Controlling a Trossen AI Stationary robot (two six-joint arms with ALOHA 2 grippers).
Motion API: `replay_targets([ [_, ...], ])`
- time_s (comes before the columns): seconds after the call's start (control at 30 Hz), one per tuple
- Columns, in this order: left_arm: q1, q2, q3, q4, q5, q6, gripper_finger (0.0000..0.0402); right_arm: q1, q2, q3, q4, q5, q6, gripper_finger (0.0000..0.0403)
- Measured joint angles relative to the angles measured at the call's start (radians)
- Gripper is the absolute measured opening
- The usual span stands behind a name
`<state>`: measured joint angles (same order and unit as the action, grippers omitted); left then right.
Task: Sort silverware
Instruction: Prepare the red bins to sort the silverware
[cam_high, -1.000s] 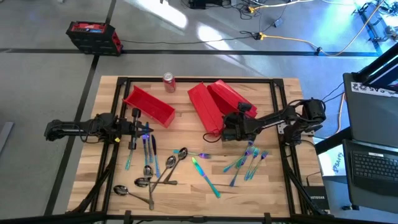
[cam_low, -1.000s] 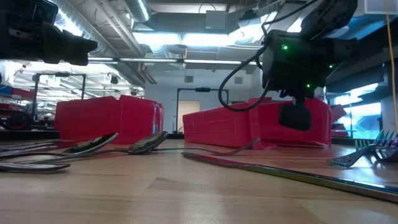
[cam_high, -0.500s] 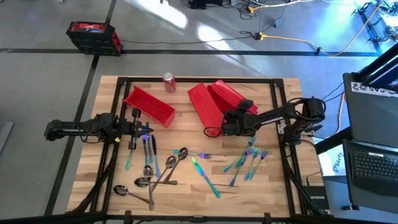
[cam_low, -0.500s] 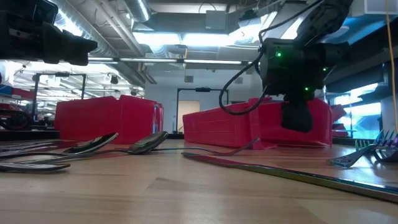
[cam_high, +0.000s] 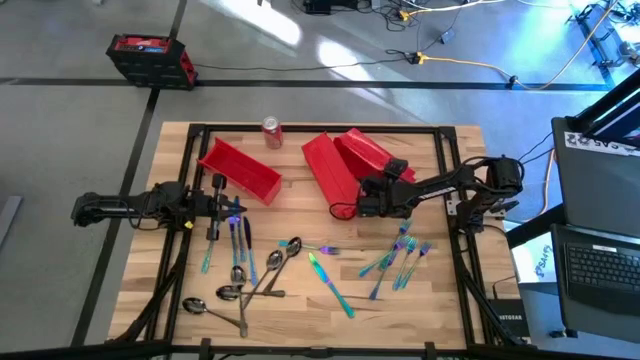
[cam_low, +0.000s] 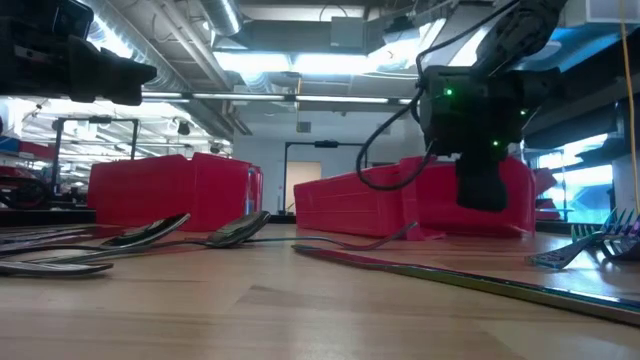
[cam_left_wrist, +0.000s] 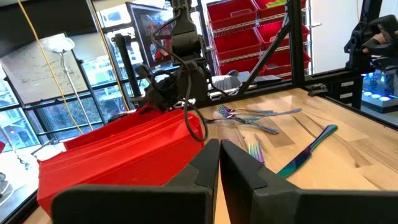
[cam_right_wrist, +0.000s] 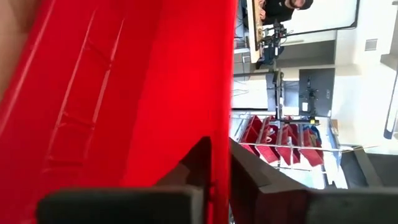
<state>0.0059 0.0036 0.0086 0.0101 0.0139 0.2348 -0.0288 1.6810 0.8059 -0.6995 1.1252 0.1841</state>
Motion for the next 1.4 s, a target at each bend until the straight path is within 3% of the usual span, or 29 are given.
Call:
replay_targets([
  [0.37, 0.0, 0.0, 0.0, 0.0, 0.0, 0.0, 0.0, 0.0, -0.022, 0.0, -0.086, 0.015, 0.052, 0.0001],
  [0.83, 0.0, 0.0, 0.0, 0.0, 0.0, 0.0, 0.0, -0.035, -0.165, 0.0, -0.207, -0.011, 0.071, 0.0],
  [1.3, 0.0, 0.0, 0.0, 0.0, 0.0, 0.0, 0.0, -0.206, -0.18, 0.048, -0.26, -0.055, 0.1, 0.0],
  [1.4, 0.0, 0.0, 0.0, 0.0, 0.0, 0.0, 0.0, -0.239, -0.18, 0.103, -0.29, -0.13, 0.13, 0.0],
])
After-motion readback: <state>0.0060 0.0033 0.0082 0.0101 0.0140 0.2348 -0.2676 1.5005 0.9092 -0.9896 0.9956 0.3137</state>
